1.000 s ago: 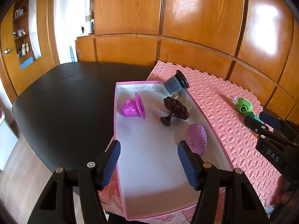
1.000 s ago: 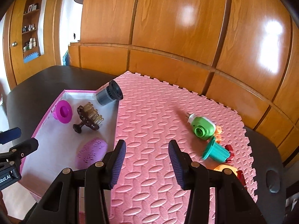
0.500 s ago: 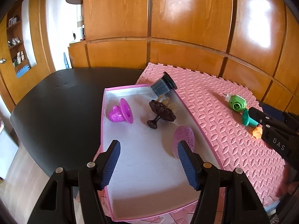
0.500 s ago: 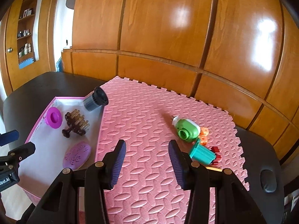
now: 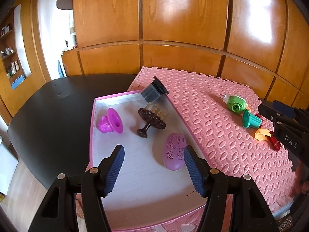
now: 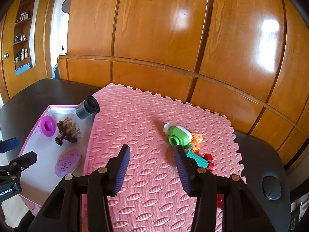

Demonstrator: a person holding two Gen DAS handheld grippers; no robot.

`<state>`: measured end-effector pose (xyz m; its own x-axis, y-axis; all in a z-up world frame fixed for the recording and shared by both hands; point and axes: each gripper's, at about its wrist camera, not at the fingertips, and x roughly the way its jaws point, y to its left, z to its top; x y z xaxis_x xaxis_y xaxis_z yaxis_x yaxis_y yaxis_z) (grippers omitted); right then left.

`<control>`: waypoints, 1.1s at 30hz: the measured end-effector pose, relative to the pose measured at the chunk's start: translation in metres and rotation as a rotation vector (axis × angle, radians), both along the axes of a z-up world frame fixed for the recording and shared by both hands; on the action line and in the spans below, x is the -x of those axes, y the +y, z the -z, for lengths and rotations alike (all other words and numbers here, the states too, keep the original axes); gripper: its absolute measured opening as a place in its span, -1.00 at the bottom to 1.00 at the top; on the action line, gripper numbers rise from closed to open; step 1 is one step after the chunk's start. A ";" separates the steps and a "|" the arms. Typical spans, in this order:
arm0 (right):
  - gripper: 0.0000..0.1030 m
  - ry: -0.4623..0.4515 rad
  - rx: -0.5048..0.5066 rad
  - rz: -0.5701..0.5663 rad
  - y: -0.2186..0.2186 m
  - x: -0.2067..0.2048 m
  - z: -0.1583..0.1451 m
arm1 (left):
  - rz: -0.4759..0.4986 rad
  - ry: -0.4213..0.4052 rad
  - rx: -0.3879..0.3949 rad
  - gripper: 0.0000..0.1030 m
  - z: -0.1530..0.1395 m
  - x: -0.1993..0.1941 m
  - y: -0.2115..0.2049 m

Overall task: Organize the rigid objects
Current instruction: 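Move the left tool over the mat toward the green-and-white bottle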

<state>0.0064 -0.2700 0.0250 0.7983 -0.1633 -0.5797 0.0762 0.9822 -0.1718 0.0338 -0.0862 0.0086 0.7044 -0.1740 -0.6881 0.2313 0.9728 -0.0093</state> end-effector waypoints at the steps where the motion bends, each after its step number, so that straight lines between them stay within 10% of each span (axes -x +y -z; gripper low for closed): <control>1: -0.08 -0.001 0.007 0.004 -0.002 0.001 0.000 | 0.005 -0.001 -0.001 0.26 -0.001 0.000 -0.002; 22: -0.08 0.010 0.096 0.171 -0.087 0.000 0.005 | 0.153 -0.029 -0.022 0.26 -0.015 -0.012 -0.071; 33: -0.08 0.094 -0.278 0.423 -0.203 0.005 0.042 | 0.262 0.039 -0.017 0.35 -0.010 -0.053 -0.139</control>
<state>0.0011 -0.4729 -0.0170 0.6382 -0.2905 -0.7130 0.4736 0.8782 0.0661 0.0865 -0.2247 0.0186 0.6097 -0.3354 -0.7181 0.4752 0.8798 -0.0075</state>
